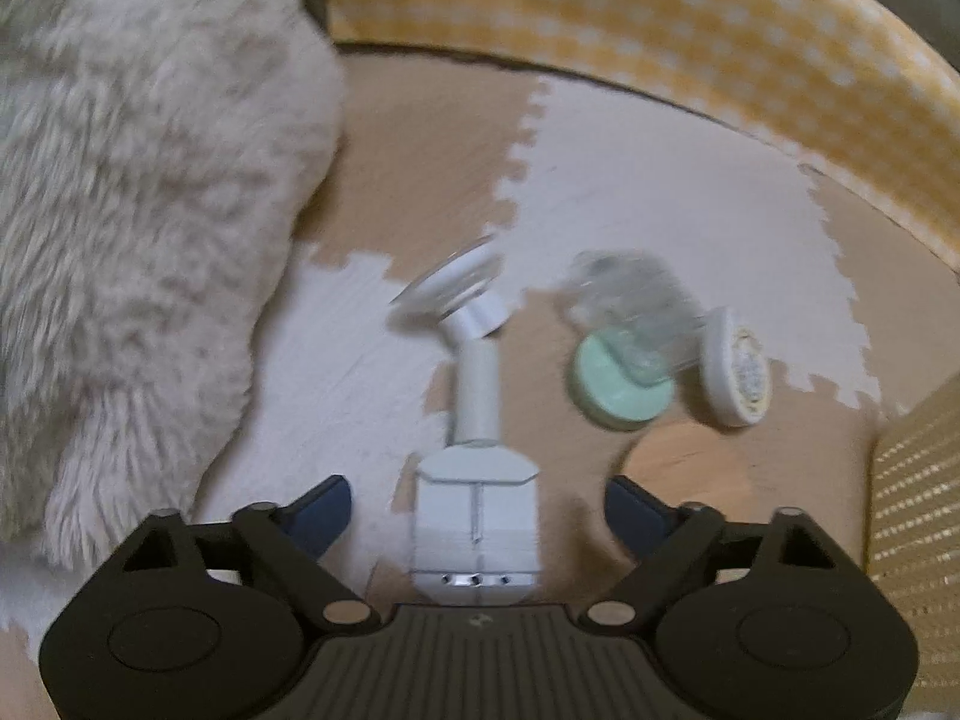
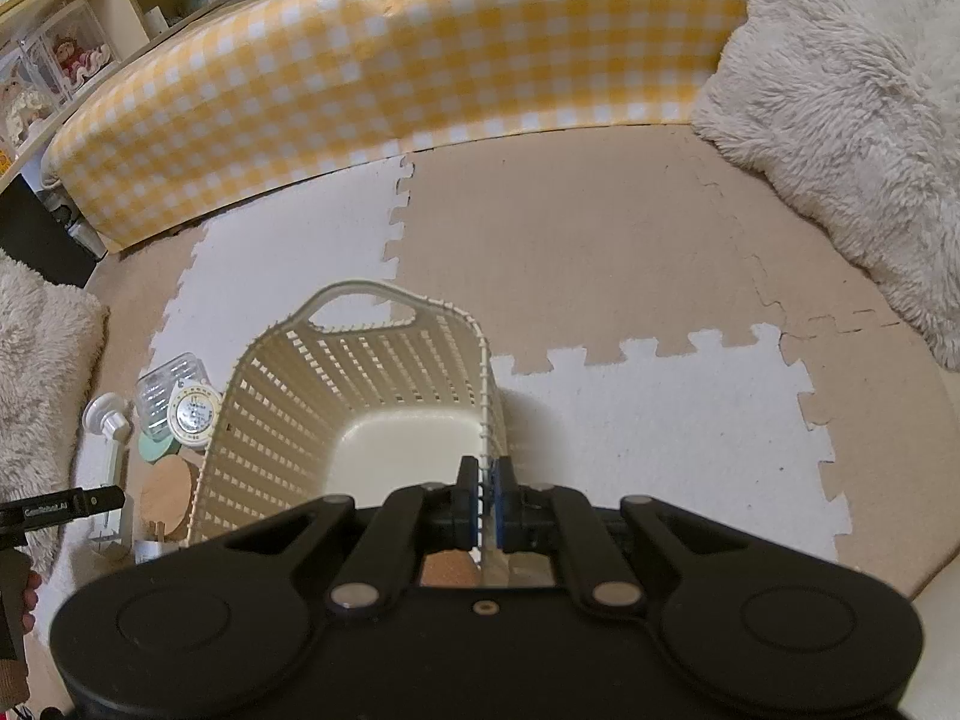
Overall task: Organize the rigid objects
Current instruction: 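Grasp the white clamp stand with the left tool and lift it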
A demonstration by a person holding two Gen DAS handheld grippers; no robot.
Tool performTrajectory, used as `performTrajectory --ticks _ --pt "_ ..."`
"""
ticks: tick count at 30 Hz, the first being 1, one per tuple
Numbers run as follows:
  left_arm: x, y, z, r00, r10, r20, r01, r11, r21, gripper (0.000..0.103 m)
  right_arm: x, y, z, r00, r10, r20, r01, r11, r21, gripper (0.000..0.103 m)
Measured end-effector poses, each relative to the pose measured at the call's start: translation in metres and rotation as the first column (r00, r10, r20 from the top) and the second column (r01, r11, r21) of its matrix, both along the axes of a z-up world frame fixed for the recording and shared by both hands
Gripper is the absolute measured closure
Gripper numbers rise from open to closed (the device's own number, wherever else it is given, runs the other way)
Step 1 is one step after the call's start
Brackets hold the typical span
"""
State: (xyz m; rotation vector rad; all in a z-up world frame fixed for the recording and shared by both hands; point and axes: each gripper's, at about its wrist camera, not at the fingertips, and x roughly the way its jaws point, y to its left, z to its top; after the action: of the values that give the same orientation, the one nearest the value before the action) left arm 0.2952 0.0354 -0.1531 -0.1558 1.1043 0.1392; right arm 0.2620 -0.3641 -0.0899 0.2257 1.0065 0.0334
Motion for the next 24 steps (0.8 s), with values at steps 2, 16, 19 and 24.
performTrajectory --ticks 2,16,19,24 --pt "-0.001 0.003 -0.005 1.0 0.013 -0.022 -0.013 1.0 -0.001 0.026 0.0 0.0 0.0 1.0 0.0 0.0 0.0 1.0 0.0 0.098" --pt "-0.003 -0.001 -0.01 1.0 0.01 -0.004 -0.01 1.0 -0.023 0.056 0.0 0.0 0.0 1.0 -0.001 0.0 0.001 1.0 0.002 0.098" --pt "-0.006 0.0 -0.002 0.999 0.041 0.016 -0.04 0.996 -0.081 0.056 0.0 0.0 0.0 1.0 -0.002 0.0 0.002 1.0 0.003 0.098" --pt "-0.016 -0.015 0.022 0.996 0.001 0.087 0.01 0.991 -0.135 0.056 0.0 0.0 0.0 1.0 -0.002 0.0 0.002 1.0 0.002 0.098"
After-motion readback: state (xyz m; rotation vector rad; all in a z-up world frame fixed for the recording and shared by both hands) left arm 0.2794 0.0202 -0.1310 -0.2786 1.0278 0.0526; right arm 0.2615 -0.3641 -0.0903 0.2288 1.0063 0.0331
